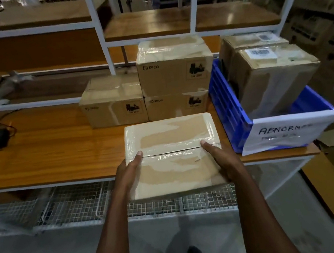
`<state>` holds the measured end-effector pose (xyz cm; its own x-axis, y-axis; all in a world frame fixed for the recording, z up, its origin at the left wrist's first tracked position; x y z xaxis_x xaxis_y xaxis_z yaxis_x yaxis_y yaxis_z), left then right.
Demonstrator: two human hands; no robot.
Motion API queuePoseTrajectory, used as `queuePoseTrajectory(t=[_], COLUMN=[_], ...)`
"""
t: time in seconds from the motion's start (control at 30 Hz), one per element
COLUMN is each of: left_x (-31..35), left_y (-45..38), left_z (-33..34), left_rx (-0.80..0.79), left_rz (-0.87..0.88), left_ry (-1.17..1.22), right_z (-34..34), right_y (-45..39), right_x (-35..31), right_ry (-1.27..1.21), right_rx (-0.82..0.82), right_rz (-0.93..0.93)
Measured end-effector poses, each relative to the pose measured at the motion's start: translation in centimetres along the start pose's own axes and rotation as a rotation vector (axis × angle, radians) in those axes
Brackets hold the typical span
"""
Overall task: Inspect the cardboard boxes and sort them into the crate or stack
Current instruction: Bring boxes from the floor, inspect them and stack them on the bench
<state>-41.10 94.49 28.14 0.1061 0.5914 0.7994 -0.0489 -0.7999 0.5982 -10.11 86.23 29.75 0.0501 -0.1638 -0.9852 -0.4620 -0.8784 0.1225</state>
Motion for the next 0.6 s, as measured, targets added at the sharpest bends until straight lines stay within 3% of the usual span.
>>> queuePoseTrajectory(t=[0.1, 0.27, 0.43, 0.6], left_x=[1.5, 5.6, 6.4, 9.4], left_y=[-2.8, -6.8, -16.1, -15.1], left_z=[0.4, 0.8, -0.2, 0.3], left_rx=[0.052, -0.004, -0.072, -0.033], left_rz=[-0.04, -0.073, -0.128, -0.113], left_ry=[-0.027, -0.056, -0.165, -0.239], right_z=[0.7, 2.3, 3.6, 4.8], right_y=[-3.7, -8.6, -12.6, -15.2], right_x=[-0.5, -0.6, 0.3, 0.5], right_ry=[0.032, 0.04, 0.067, 0.139], right_rx=[-0.021, -0.042, 0.016, 0.047], right_rz=[0.031, 0.105, 0.141, 0.148])
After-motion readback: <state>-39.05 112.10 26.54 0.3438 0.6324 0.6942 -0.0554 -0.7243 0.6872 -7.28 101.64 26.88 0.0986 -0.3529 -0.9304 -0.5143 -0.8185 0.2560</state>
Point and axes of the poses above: each hand's wrist, its own y-axis away from the middle knuckle, its own z-axis out of the palm, x = y × z, the point moved 5 cm from there along -y, towards the middle knuckle, and after that the axes turned 13 degrees about -z, right-handed, at the moved point
